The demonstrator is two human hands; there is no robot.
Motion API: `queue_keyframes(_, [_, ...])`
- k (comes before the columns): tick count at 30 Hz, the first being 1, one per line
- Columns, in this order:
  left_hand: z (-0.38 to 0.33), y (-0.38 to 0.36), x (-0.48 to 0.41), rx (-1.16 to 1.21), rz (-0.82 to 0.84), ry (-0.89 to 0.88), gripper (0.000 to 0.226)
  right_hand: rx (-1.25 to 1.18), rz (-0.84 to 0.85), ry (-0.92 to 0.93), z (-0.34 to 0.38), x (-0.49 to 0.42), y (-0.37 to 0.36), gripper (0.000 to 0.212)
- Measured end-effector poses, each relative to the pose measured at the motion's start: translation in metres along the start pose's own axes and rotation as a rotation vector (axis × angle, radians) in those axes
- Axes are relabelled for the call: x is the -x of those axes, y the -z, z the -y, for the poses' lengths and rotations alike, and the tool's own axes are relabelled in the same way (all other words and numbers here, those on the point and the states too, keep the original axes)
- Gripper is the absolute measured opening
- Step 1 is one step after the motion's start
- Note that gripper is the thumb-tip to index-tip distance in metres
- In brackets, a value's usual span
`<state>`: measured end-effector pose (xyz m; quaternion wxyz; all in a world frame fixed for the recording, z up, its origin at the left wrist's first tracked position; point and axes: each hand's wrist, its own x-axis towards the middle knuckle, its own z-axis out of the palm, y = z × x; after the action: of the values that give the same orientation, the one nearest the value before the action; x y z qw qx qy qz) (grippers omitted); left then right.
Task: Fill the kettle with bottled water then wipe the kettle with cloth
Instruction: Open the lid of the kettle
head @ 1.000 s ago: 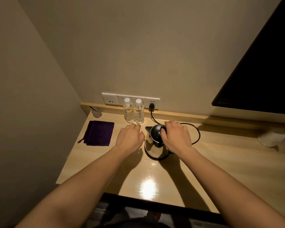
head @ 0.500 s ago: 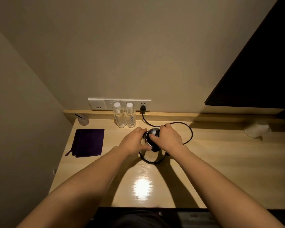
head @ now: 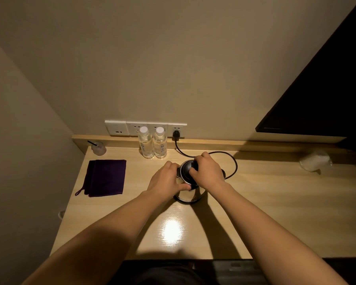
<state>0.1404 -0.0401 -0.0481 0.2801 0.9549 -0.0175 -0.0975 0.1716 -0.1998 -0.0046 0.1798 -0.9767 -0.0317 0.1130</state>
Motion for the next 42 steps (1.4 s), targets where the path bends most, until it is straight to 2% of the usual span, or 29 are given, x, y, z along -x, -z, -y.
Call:
queue_keyframes(4, [0.001, -0.001, 0.001, 0.066, 0.009, -0.011, 0.076, -0.028, -0.025, 0.010, 0.000, 0.003, 0.000, 0.035])
queue_keyframes(7, [0.001, -0.001, 0.002, 0.097, 0.010, -0.021, 0.077, -0.150, -0.021, 0.011, -0.006, 0.003, 0.005, 0.037])
queue_keyframes(10, [0.004, -0.001, 0.002, 0.106, 0.016, -0.032, 0.078, -0.440, 0.015, -0.026, -0.023, 0.003, 0.017, 0.035])
queue_keyframes(16, [0.009, -0.002, 0.000, 0.167, 0.041, -0.038, 0.083, -1.227, 0.289, -0.173, -0.080, 0.015, 0.037, 0.032])
queue_keyframes(21, [0.016, 0.012, -0.004, 0.221, 0.093, -0.038, 0.084, -1.507, 0.349, -0.317, -0.108, 0.020, 0.029, 0.036])
queue_keyframes(24, [0.023, 0.031, -0.006, 0.190, -0.002, -0.024, 0.069, -1.596, 0.337, -0.435, -0.111, 0.022, 0.031, 0.037])
queue_keyframes(26, [0.031, 0.049, -0.014, 0.150, -0.119, -0.025, 0.052, -1.521, 0.228, -0.460, -0.108, 0.023, 0.041, 0.037])
queue_keyframes(28, [0.040, 0.072, -0.026, 0.110, -0.231, 0.002, 0.041, -1.280, 0.034, -0.421, -0.101, 0.022, 0.057, 0.030])
queue_keyframes(31, [0.055, 0.107, -0.054, 0.044, -0.338, 0.072, 0.045, -0.848, -0.266, -0.293, -0.084, 0.018, 0.083, 0.022])
queue_keyframes(33, [0.060, 0.123, -0.073, -0.038, -0.302, 0.120, 0.054, -0.674, -0.376, -0.144, -0.066, 0.016, 0.097, 0.020])
queue_keyframes(36, [0.066, 0.135, -0.101, -0.119, -0.109, 0.153, 0.063, -0.426, -0.405, 0.110, -0.025, 0.015, 0.103, 0.022])
queue_keyframes(38, [0.070, 0.133, -0.114, -0.178, 0.011, 0.126, 0.057, -0.286, -0.347, 0.257, 0.005, 0.017, 0.099, 0.029])
queue_keyframes(42, [0.081, 0.121, -0.125, -0.272, -0.002, 0.071, 0.037, -0.113, -0.210, 0.420, 0.056, 0.017, 0.081, 0.037])
